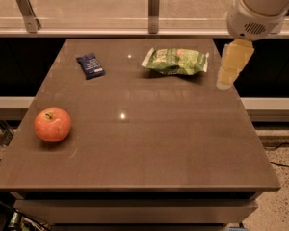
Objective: Move green jalapeno chip bag near apple
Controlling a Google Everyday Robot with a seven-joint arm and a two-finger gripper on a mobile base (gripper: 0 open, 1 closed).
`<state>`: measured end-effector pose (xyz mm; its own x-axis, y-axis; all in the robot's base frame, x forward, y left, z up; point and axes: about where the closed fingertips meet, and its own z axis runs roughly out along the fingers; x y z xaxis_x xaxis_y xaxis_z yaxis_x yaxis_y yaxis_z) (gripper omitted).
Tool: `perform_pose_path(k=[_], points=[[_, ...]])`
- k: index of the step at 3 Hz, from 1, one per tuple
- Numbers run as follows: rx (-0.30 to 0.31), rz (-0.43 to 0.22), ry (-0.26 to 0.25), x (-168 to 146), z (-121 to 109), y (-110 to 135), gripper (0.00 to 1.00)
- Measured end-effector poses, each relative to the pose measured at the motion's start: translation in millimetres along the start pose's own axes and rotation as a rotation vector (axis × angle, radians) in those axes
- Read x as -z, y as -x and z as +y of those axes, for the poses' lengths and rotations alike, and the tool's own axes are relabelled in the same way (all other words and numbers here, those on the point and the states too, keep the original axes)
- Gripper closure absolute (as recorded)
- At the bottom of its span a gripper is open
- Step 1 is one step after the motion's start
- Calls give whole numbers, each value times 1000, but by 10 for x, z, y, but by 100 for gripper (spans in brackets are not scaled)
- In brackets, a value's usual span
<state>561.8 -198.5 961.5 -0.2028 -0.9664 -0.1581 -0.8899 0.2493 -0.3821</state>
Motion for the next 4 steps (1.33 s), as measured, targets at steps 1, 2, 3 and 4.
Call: perform_pose_path(k=[1,2,3,4], points=[[-2,-23,-7,-154,-202,17,0],[-4,-70,2,-330,-319,62,0],[-8,-121,38,-582,-348,132,0],[-6,-155,72,-820,-369,212,0]])
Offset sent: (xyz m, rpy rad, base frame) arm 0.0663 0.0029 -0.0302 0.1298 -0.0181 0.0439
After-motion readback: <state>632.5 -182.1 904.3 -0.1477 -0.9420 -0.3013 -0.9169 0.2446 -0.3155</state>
